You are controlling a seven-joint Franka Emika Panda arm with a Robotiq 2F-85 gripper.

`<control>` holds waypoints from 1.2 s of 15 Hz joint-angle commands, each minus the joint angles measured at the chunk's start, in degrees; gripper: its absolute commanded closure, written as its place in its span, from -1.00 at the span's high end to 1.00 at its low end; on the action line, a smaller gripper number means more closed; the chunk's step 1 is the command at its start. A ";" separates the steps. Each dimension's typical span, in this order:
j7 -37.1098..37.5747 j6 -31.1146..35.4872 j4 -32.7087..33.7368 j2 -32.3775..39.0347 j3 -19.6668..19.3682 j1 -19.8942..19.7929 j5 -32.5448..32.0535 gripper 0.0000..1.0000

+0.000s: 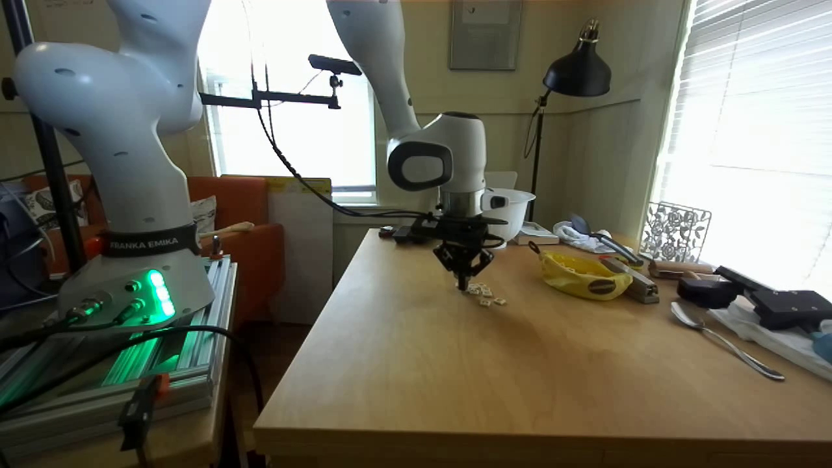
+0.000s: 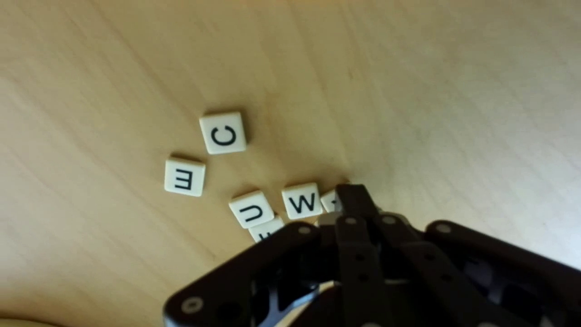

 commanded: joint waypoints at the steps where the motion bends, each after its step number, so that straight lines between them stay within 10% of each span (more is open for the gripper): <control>1: 2.25 -2.07 -0.30 -0.06 -2.16 1.29 -2.09 -1.00; 18: 22.92 -4.78 0.12 -0.19 -12.48 10.26 -6.41 -1.00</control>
